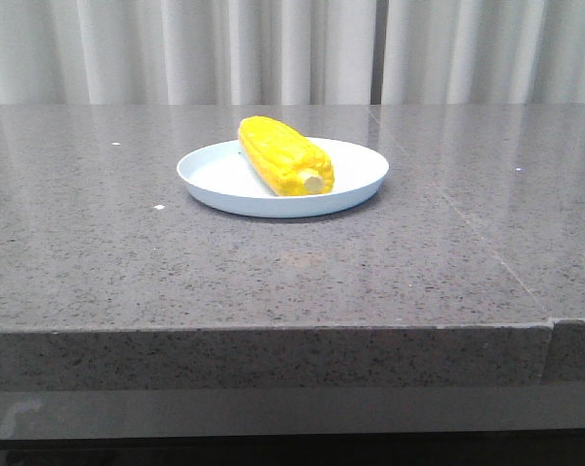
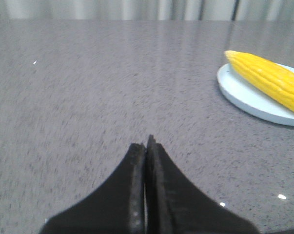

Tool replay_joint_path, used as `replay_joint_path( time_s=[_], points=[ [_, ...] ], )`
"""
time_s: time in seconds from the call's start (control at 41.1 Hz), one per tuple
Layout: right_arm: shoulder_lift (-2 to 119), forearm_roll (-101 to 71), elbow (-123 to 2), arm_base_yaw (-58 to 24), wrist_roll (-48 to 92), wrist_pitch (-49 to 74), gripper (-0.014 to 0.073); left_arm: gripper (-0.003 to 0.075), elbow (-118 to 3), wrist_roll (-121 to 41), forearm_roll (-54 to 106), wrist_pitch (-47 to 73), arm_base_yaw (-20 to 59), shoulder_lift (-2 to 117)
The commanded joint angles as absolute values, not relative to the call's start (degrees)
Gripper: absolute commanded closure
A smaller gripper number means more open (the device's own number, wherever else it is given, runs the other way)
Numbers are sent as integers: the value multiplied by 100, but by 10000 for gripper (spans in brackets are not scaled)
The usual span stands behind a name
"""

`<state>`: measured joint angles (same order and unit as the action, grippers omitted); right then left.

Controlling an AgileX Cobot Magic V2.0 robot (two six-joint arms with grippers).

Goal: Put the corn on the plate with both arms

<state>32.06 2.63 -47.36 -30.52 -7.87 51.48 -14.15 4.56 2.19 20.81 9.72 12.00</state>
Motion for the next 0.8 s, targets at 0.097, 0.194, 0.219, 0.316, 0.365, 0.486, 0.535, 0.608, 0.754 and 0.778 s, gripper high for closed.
replay_joint_path(
  time_s=[0.097, 0.194, 0.219, 0.316, 0.365, 0.486, 0.535, 0.608, 0.754, 0.778],
  points=[
    [3225, 372, -4877, -3036, -729, 4780, 662, 740, -833, 514, 428, 713, 469, 728],
    [3225, 372, -4877, -3036, -729, 4780, 662, 740, -433, 514, 428, 197, 253, 463],
    [3225, 372, -4877, -3036, -729, 4780, 662, 740, -338, 514, 428, 97, 222, 372],
    [3225, 372, -4877, -3036, -729, 4780, 662, 740, -69, 503, 416, -181, 210, 150],
    [3225, 372, -4877, -3036, -729, 4780, 662, 740, 60, 503, 416, -336, 210, 40],
    [3225, 372, -4877, -3036, -729, 4775, 662, 740, 44, 493, 140, -191, 210, -144],
    [3225, 372, -4877, -3036, -729, 4786, 662, 740, 44, 493, 47, -176, 210, -143],
    [3230, 372, -4877, -3036, -729, 4785, 662, 740, 44, 493, 0, -176, 210, -143],
    [3230, 372, -4877, -3036, -729, 4785, 662, 740, 44, 493, 0, -176, 210, -135],
    [3230, 372, -4877, -3036, -729, 4785, 662, 740, 44, 493, 0, -176, 210, -135]
  ],
)
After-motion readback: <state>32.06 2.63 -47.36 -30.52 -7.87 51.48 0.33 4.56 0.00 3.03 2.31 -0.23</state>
